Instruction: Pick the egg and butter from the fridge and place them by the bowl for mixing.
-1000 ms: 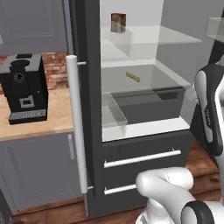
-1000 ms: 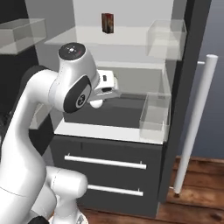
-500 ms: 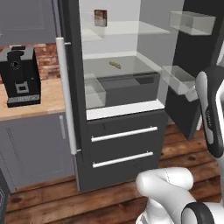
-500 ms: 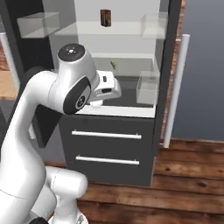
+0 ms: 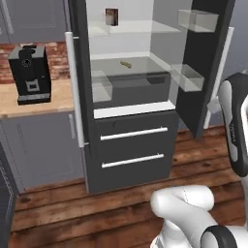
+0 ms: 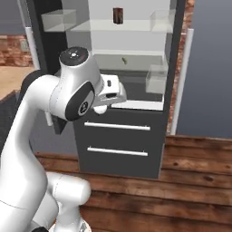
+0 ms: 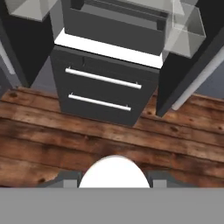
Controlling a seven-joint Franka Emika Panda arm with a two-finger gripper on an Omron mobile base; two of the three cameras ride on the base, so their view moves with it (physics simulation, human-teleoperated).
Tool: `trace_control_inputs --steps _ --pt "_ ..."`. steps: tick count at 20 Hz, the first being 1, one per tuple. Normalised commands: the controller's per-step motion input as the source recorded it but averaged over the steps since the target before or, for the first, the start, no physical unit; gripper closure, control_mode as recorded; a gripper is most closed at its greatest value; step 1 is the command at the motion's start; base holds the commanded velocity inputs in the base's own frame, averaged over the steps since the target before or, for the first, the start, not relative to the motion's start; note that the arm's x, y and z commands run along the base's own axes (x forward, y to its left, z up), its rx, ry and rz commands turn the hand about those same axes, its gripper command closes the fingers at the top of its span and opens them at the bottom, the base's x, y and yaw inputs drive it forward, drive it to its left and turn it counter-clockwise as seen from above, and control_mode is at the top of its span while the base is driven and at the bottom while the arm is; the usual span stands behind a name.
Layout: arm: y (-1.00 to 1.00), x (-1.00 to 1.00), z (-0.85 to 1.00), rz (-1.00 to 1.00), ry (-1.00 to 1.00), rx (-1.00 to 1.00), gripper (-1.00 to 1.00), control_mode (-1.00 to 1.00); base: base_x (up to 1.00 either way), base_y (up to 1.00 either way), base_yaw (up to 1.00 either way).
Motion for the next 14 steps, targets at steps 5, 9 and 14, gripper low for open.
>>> trace_control_inputs --steps 5,9,14 --pt "0.0 0.0 0.0 0.0 0.0 0.0 1.0 1.0 -0.18 0.01 0.87" --pt "0.0 0.0 0.0 0.0 0.0 0.0 1.0 1.0 -0.12 -0.02 1.0" --pt "0.0 0.0 0.0 0.0 0.0 0.0 1.0 1.0 -0.15 -0.01 1.0"
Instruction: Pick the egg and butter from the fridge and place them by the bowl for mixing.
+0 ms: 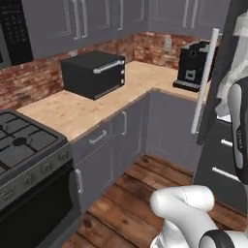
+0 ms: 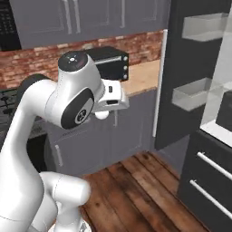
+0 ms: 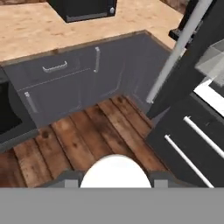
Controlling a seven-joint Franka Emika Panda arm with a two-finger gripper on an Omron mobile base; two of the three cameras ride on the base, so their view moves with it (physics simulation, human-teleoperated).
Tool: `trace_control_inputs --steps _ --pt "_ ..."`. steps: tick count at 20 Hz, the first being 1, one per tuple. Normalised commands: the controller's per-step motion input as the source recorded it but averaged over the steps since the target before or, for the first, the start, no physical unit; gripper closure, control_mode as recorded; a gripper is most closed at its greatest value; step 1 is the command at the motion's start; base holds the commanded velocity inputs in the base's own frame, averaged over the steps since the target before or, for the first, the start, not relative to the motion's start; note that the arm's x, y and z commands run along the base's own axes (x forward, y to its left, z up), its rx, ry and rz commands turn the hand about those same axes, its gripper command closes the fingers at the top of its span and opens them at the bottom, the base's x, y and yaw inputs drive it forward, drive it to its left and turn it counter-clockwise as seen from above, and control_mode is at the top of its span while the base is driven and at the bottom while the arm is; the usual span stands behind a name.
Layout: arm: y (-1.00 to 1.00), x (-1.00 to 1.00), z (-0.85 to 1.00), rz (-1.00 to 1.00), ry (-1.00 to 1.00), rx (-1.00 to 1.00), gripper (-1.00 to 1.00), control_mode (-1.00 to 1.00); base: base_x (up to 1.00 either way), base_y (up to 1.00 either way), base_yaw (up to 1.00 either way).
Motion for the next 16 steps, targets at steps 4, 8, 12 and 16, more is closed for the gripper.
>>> trace_control_inputs --steps 4,8,12,16 --pt "0.0 0.0 0.0 0.0 0.0 0.0 1.0 1.0 -0.06 0.0 1.0" --pt "0.0 0.0 0.0 0.0 0.0 0.0 1.0 1.0 -0.02 0.0 1.0" --pt "0.0 0.0 0.0 0.0 0.0 0.0 1.0 1.0 -0.01 0.0 1.0" --pt "0.0 0.0 0.0 0.0 0.0 0.0 1.0 1.0 0.02 0.0 1.0"
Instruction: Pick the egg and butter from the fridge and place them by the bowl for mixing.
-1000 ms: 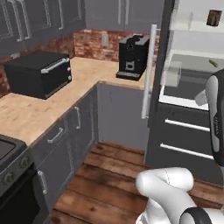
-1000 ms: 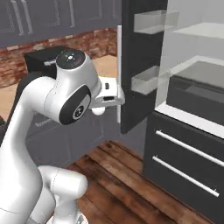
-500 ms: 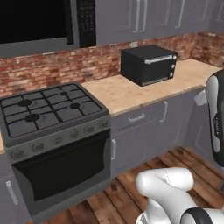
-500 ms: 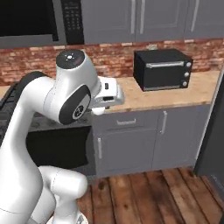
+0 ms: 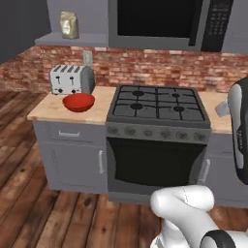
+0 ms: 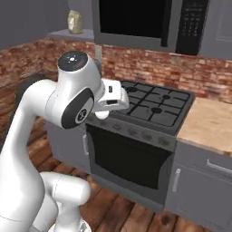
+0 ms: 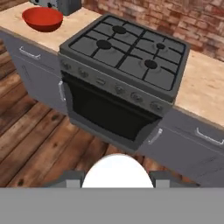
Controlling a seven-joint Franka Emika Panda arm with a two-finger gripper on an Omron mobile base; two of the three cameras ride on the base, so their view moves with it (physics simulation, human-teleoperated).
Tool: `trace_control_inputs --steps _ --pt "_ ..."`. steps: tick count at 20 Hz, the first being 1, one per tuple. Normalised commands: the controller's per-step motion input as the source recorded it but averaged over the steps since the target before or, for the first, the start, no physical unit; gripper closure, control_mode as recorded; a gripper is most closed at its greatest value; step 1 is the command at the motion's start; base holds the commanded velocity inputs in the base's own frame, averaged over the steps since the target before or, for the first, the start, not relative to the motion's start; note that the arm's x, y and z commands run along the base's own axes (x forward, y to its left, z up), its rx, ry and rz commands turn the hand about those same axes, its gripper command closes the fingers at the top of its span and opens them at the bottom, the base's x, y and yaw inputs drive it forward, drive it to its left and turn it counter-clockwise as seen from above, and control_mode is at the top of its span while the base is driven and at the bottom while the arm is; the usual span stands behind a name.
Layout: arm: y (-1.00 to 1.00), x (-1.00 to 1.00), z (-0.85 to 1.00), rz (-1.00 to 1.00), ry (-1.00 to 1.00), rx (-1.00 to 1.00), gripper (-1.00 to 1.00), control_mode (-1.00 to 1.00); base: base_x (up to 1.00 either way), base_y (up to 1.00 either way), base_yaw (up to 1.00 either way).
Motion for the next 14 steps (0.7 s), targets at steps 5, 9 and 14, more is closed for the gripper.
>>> trace_control_inputs --steps 5,9,14 --pt "0.0 0.0 0.0 0.0 0.0 0.0 1.0 1.0 0.34 0.01 0.63" --pt "0.0 0.0 0.0 0.0 0.0 0.0 1.0 1.0 0.56 0.08 0.1" --pt "0.0 0.0 0.0 0.0 0.0 0.0 1.0 1.0 0.56 0.28 0.0"
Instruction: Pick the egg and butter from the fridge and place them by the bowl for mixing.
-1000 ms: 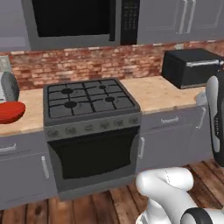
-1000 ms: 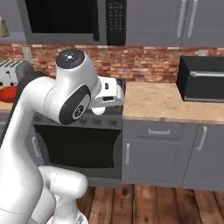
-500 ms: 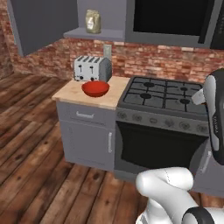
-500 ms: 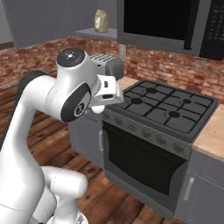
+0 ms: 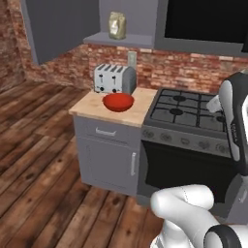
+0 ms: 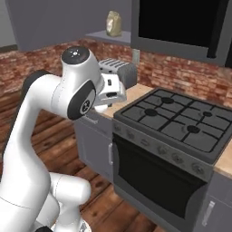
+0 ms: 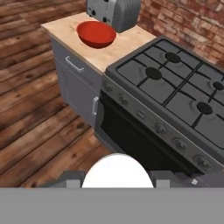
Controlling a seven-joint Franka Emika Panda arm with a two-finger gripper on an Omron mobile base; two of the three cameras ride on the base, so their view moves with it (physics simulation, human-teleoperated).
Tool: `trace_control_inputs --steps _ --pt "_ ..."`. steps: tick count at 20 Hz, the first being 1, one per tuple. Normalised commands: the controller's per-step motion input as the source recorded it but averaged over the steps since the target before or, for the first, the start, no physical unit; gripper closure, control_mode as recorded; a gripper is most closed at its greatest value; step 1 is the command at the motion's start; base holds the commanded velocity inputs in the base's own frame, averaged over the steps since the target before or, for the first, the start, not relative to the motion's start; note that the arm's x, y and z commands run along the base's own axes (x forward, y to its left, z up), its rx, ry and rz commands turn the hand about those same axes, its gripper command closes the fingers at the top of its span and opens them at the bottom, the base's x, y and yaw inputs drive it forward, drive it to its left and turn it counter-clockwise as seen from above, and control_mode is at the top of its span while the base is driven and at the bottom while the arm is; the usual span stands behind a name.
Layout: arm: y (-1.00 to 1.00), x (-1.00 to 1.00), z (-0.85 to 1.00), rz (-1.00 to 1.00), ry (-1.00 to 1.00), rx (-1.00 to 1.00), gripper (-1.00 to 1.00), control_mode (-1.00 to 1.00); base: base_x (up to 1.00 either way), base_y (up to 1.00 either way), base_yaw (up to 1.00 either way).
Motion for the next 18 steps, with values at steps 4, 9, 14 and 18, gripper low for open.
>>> trace_control_inputs --steps 4,9,14,18 --pt "0.0 0.0 0.0 0.0 0.0 0.0 1.0 1.0 0.42 0.49 0.0" --pt "0.0 0.0 0.0 0.0 0.0 0.0 1.0 1.0 0.51 0.57 -0.01" --pt "0.0 0.0 0.0 0.0 0.0 0.0 1.0 1.0 0.71 0.45 -0.14" --pt "0.0 0.0 0.0 0.0 0.0 0.0 1.0 1.0 0.76 0.28 -0.23"
